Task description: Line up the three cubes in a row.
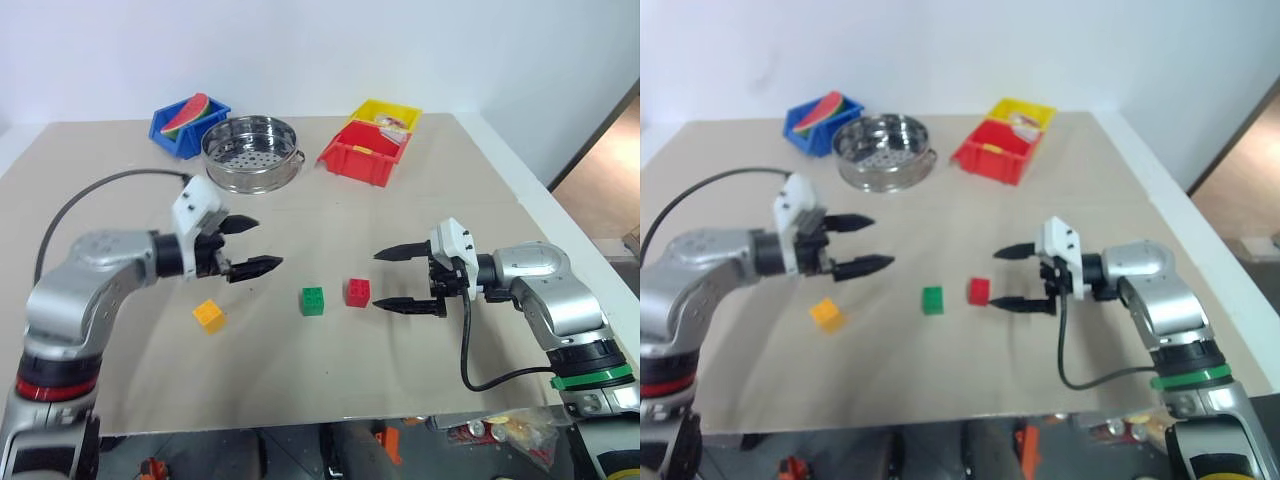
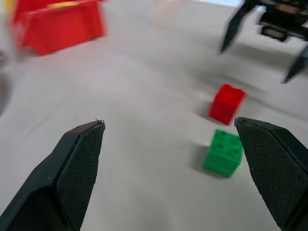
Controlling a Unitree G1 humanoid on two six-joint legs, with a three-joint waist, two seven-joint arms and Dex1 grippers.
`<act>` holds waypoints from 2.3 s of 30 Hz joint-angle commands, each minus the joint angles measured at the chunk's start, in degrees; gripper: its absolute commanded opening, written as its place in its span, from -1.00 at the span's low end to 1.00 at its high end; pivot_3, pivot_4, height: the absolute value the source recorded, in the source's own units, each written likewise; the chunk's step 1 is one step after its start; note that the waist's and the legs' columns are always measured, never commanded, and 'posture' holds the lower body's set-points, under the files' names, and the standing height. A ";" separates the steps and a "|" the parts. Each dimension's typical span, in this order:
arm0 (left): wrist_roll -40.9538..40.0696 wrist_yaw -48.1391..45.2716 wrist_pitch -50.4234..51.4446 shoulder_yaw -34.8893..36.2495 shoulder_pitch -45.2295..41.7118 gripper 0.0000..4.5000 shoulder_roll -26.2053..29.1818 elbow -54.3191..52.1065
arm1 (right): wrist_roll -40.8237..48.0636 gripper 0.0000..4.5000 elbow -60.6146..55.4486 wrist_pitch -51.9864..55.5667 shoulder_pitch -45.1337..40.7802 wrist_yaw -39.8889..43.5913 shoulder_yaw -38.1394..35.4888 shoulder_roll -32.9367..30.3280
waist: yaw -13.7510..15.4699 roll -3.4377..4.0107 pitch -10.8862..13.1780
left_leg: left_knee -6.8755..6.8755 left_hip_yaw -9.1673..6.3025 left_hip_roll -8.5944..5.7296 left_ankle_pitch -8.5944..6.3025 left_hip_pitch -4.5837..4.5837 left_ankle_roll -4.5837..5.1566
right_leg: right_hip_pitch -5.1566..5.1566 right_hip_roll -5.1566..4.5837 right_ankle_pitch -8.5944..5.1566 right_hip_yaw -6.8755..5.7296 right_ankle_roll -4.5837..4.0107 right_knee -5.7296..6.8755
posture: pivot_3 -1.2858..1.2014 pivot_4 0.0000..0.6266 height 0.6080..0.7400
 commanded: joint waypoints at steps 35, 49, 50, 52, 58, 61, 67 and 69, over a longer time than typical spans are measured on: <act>3.97 4.29 -17.33 0.91 26.61 0.76 3.58 2.63 | -2.28 1.00 0.76 -1.82 -1.58 3.26 -0.98 -0.62 | -0.02 0.00 0.00 | -0.01 0.04 0.00 0.02 0.09 0.02 | 0.02 0.02 -0.16 0.00 -0.36 0.03 | 0.03 -0.52 1.00; 6.96 2.39 -22.52 -1.48 26.73 -0.40 5.04 2.53 | 3.99 1.00 -3.70 4.33 -2.38 2.33 -2.68 0.90 | 0.00 0.00 0.00 | -0.02 0.02 0.00 0.02 0.08 0.02 | 0.02 0.01 -0.17 -0.02 -0.36 0.02 | 0.03 -0.52 1.00; 7.15 1.48 -23.52 -1.82 26.40 -0.40 5.43 2.60 | 3.91 1.00 -3.58 4.30 -2.63 2.22 -2.53 0.97 | 0.00 0.00 0.00 | -0.02 0.03 0.00 0.02 0.08 0.02 | 0.01 0.01 -0.17 -0.01 -0.36 0.02 | 0.03 -0.52 1.00; 7.57 -1.17 -25.88 -2.79 25.31 -0.40 6.78 3.00 | 3.78 1.00 -3.26 4.16 -3.07 2.20 -2.37 1.06 | 0.00 0.00 0.00 | -0.02 0.04 0.00 0.02 0.07 0.02 | 0.01 0.01 -0.17 -0.01 -0.36 0.02 | 0.03 -0.52 1.00; 6.58 -12.09 -29.22 -8.33 13.80 -0.40 10.37 9.33 | 2.24 1.00 -1.35 2.63 -4.74 3.06 -1.43 0.90 | 0.18 0.01 0.00 | -0.01 0.00 -0.01 0.03 0.04 0.02 | -0.01 0.02 -0.16 -0.07 -0.36 0.03 | 0.03 -0.52 1.00; 6.87 -15.99 -29.25 -11.47 8.16 -0.40 10.27 13.89 | 1.88 1.00 -1.01 2.57 -5.26 2.64 -1.29 1.06 | 0.21 0.01 0.00 | -0.01 0.04 -0.02 0.03 0.00 0.02 | -0.01 0.02 -0.16 -0.04 -0.36 0.00 | 0.03 -0.52 1.00; 7.19 -20.28 -29.52 -15.52 1.29 -0.40 8.31 20.55 | 1.59 1.00 -2.19 2.59 -4.00 2.05 -1.86 0.23 | 0.18 0.01 0.00 | -0.03 0.06 -0.01 -0.04 -0.04 0.11 | -0.04 0.02 -0.08 -0.04 -0.13 0.01 | 0.03 -0.52 1.00; 7.96 -21.36 -30.55 -16.50 -0.16 -0.40 7.89 22.17 | 1.55 1.00 -2.66 2.81 -3.43 1.81 -2.14 -0.13 | 0.21 0.01 0.00 | -0.03 0.05 -0.01 -0.04 -0.04 0.11 | -0.04 0.02 -0.08 -0.04 -0.13 0.00 | 0.03 -0.52 1.00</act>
